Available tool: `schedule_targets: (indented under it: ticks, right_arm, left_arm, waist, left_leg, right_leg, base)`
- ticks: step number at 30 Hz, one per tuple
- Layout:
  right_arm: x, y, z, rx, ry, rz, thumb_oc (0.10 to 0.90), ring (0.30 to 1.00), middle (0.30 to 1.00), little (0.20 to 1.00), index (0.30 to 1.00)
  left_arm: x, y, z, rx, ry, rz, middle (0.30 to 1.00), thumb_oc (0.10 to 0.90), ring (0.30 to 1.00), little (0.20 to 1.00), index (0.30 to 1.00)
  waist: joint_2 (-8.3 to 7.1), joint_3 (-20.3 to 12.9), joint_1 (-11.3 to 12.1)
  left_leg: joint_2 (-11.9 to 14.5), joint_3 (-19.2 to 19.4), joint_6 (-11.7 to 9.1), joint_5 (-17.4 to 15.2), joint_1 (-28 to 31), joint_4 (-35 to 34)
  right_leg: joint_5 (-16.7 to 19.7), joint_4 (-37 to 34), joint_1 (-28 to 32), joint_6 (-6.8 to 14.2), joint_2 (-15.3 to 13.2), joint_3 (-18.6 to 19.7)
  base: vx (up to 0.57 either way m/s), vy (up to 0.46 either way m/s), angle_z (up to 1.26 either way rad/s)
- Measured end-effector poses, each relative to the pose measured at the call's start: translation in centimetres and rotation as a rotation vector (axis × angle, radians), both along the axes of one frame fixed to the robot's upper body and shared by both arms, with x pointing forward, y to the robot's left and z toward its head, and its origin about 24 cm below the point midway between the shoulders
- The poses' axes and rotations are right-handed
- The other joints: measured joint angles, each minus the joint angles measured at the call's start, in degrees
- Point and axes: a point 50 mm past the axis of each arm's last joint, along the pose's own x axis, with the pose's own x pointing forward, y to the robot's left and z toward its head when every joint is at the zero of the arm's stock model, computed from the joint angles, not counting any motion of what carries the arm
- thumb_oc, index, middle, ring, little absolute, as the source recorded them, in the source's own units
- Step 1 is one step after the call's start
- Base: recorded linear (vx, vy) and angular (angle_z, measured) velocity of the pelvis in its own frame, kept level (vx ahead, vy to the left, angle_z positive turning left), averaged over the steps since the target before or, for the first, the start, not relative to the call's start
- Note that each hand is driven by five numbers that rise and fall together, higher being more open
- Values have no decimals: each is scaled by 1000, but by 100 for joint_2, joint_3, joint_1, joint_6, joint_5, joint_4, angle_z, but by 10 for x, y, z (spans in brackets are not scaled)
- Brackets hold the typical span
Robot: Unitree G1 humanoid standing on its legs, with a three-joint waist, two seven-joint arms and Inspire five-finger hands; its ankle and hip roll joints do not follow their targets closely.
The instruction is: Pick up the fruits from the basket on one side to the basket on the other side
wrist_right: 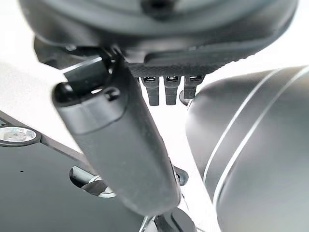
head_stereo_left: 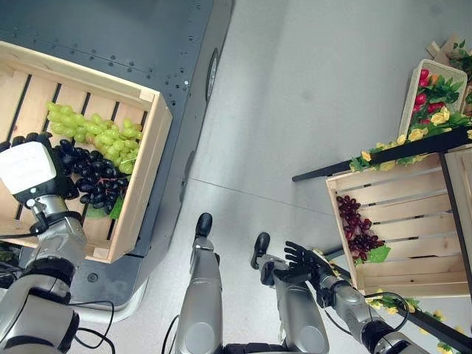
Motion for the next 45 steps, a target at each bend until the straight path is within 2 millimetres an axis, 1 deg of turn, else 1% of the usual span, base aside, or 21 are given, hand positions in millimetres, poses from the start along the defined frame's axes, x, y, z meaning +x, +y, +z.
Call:
schedule_targets:
  ticks: [3,6,12,13,17,20,25,29,35,40,41,42,43,44,45]
  right_arm:
    - [-1,0,0,0,2,-2,800,900,900,900,900]
    - [-2,-1,-1,1,5,-5,800,900,900,900,900]
    - [-2,-2,-1,2,4,-10,800,900,900,900,900]
    - [-2,-2,-1,2,3,-10,800,900,900,900,900]
    - [-2,-3,-1,2,3,-16,800,900,900,900,900]
    - [-2,-3,-1,3,2,-17,800,900,900,900,900]
    - [-2,-3,-1,3,0,-18,800,900,900,900,900]
    - [-3,-3,-1,3,-3,-17,800,900,900,900,900]
    - [-4,-4,-2,0,-4,-17,800,900,900,900,900]
    - [-4,-4,-2,0,-3,-16,800,900,900,900,900]
    - [-4,-4,-2,-1,-2,-16,800,900,900,900,900]
    - [-4,-4,-2,-1,-3,-16,800,900,900,900,900]
    - [-4,-4,-2,-1,-3,-16,800,900,900,900,900]
    - [-4,-4,-2,-1,-2,-15,800,900,900,900,900]
    - [-4,-4,-2,-1,-3,-15,800,900,900,900,900]
  left_arm:
    - [0,-5,-3,20,27,-33,900,800,900,900,900]
    - [-1,-6,1,59,74,-67,900,800,900,900,900]
    - [2,-5,11,89,153,-131,900,800,900,900,900]
    - [2,-5,14,100,171,-149,900,800,900,900,900]
    - [3,-5,21,151,231,-191,900,800,900,900,900]
    - [3,-5,21,161,241,-197,900,800,900,900,900]
    - [6,-10,16,238,271,-230,900,800,900,900,900]
    - [7,-9,16,288,259,-227,900,800,900,900,900]
    - [9,-7,13,311,260,-219,900,800,900,900,900]
    - [11,-11,9,311,299,-269,900,800,900,900,900]
    - [12,-12,8,303,313,-278,726,684,726,726,726]
    - [13,-13,7,295,330,-282,573,582,573,573,573]
    - [14,-13,7,293,341,-282,356,438,356,356,356]
    - [15,-13,7,287,357,-279,300,400,300,300,300]
    - [16,-13,8,281,362,-276,300,400,300,300,300]
  waist:
    - [10,7,84]
    - [17,11,119]
    - [51,22,111]
    - [108,55,103]
    - [125,63,101]
    - [134,66,94]
    - [136,66,81]
    - [128,61,76]
    - [85,32,62]
    - [85,32,61]
    - [84,32,61]
    - [85,32,59]
    - [85,32,55]
    - [85,32,44]
    - [85,32,35]
  left_leg:
    - [0,0,-17,7,23,-19]
    - [0,-2,-60,8,65,-47]
    - [15,-4,-91,36,98,-87]
    - [14,-1,-91,37,99,-85]
    - [14,3,-76,47,113,-91]
    - [17,9,-78,46,123,-89]
    - [22,12,-105,42,133,-72]
    - [26,13,-111,45,135,-56]
    - [34,24,-112,45,134,-35]
    - [33,43,-106,41,134,-3]
    - [33,44,-106,41,133,0]
    - [33,48,-105,40,134,4]
    - [33,50,-104,39,134,8]
    - [33,56,-103,38,133,13]
    - [33,60,-103,37,134,16]
  right_leg:
    - [-10,23,4,-14,-5,-5]
    - [-27,87,3,-28,-14,-13]
    - [-43,107,3,-39,-12,-25]
    - [-42,107,4,-40,-13,-22]
    - [-42,140,-1,-39,-17,-21]
    - [-50,166,-6,-46,-19,-20]
    - [-77,207,-11,-86,-19,-14]
    - [-83,247,-26,-95,-15,-6]
    - [-89,283,-45,-106,-11,12]
    - [-89,293,-43,-105,-12,25]
    - [-88,293,-43,-105,-13,28]
    - [-88,294,-43,-105,-13,32]
    - [-87,295,-44,-104,-12,34]
    - [-85,296,-45,-101,-13,38]
    - [-83,297,-45,-98,-13,41]
  base:
    - [0,0,0]
    - [0,0,0]
    - [1,6,0]
    - [7,45,0]
    - [3,18,0]
    - [0,0,0]
    - [0,0,0]
    - [0,0,0]
    - [0,0,0]
    - [-8,30,-1]
    - [-14,45,-1]
    - [-14,38,-1]
    - [0,0,0]
    - [0,0,0]
    - [0,0,0]
